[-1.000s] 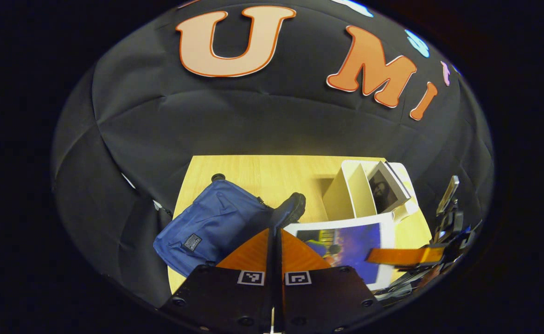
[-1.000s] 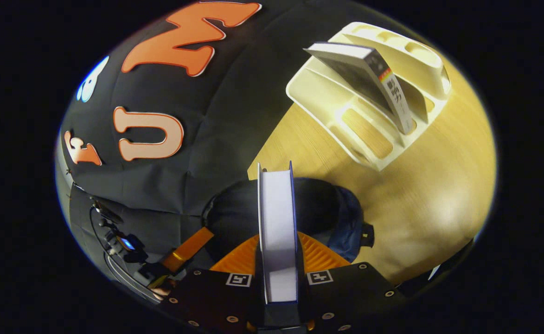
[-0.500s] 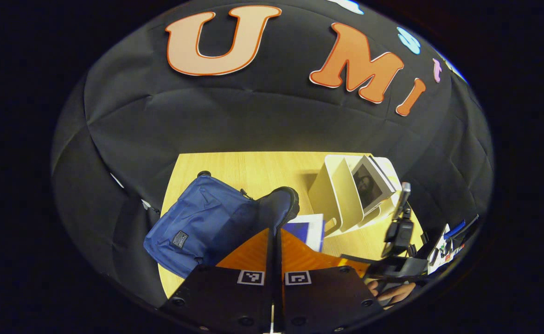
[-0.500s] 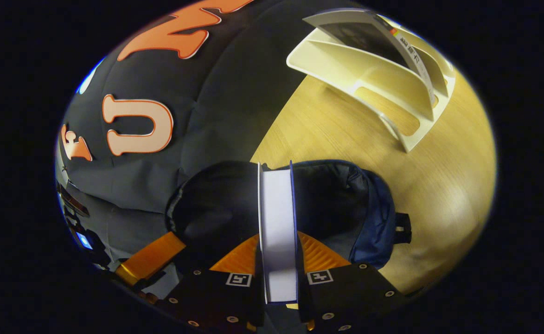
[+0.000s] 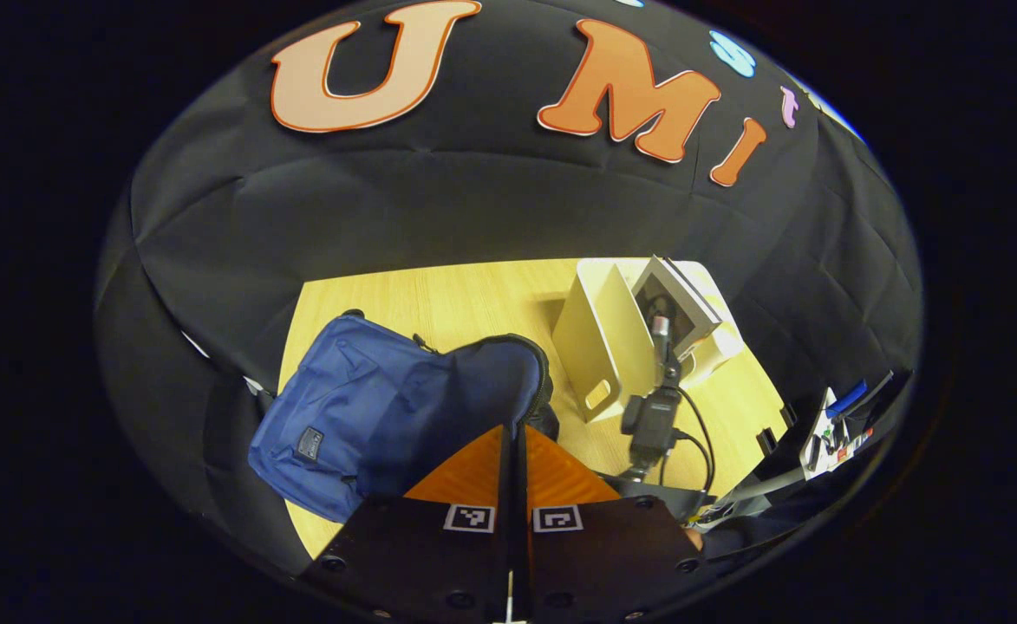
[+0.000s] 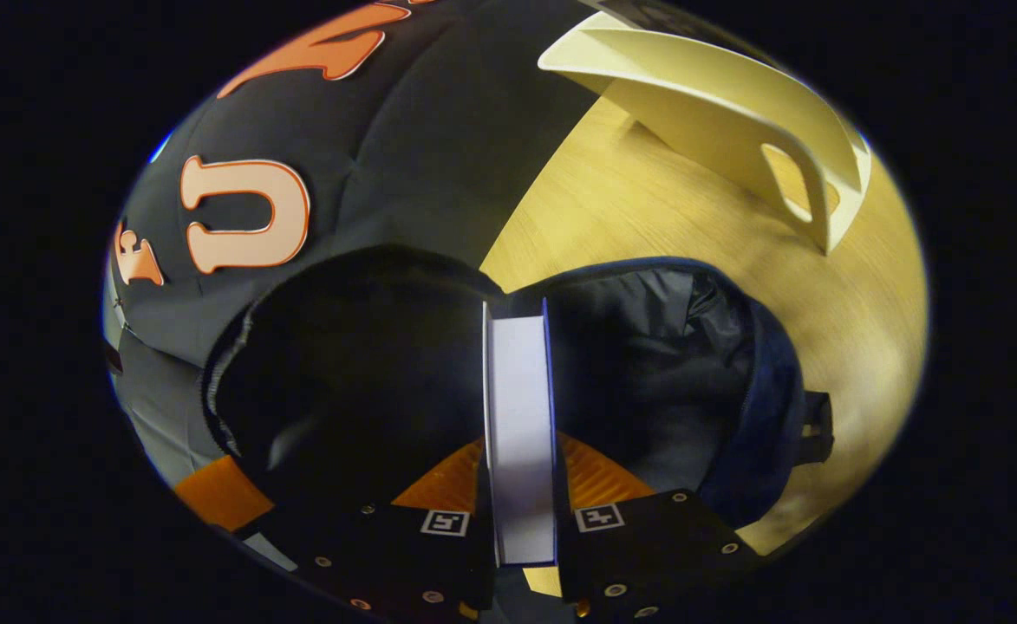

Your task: Open the schoolbag, grab two books from the bookshelf and put them into the schoolbag.

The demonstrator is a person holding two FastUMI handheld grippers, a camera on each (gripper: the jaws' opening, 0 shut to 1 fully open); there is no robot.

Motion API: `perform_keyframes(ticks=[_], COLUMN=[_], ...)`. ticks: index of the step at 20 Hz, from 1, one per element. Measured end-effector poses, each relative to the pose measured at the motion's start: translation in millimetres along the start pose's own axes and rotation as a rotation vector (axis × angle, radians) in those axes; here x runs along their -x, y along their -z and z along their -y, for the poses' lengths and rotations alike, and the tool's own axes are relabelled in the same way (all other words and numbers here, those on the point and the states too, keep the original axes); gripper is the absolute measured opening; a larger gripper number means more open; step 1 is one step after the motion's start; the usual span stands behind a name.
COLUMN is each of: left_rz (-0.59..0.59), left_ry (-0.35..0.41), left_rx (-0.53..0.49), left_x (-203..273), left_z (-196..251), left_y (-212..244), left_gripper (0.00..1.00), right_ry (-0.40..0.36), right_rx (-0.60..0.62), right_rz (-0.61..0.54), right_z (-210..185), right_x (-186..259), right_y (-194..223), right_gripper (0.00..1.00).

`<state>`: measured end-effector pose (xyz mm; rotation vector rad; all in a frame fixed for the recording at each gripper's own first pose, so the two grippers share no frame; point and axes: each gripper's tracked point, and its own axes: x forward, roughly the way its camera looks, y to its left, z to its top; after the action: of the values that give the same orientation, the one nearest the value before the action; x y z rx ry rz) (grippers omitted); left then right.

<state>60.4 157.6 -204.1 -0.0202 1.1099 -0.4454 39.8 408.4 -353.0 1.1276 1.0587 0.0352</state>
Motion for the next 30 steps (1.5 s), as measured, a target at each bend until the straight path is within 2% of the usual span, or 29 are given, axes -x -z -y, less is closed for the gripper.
perform_keyframes(ticks=[3,4,7,8,12,15,16,17,24,30], left_rz=[0.021,0.027,0.042,0.044,0.032,0.023,0.021,0.020,0.032,0.050], left_ry=[-0.018,-0.031,-0.032,-0.033,-0.031,-0.025,-0.024,-0.020,-0.015,-0.005], left_rx=[0.039,0.043,0.065,0.068,0.068,0.059,0.062,0.068,0.098,0.133], left_x=[3,5,6,3,-5,-12,-15,-16,-20,-19], left_z=[-9,-15,-17,-17,-10,-2,-2,-1,-3,-5], left_y=[-5,-7,-9,-9,-2,5,6,8,11,17], left_gripper=[0.02,0.02,0.02,0.02,0.02,0.02,0.06,0.02,0.02,0.02], right_ry=[0.060,0.093,0.169,0.190,0.299,0.416,0.449,0.481,0.636,0.696], right_rx=[0.000,0.021,0.119,0.153,0.335,0.494,0.536,0.571,0.748,0.785], right_rz=[-0.098,-0.106,-0.056,-0.033,0.085,0.145,0.171,0.192,0.242,0.178], right_z=[2,5,11,11,19,34,36,34,29,33], right_x=[5,16,47,58,106,150,162,178,248,261], right_y=[15,11,-13,-26,-77,-118,-135,-148,-226,-263], right_gripper=[0.40,0.32,0.75,0.96,0.97,0.97,0.97,0.97,0.97,0.97])
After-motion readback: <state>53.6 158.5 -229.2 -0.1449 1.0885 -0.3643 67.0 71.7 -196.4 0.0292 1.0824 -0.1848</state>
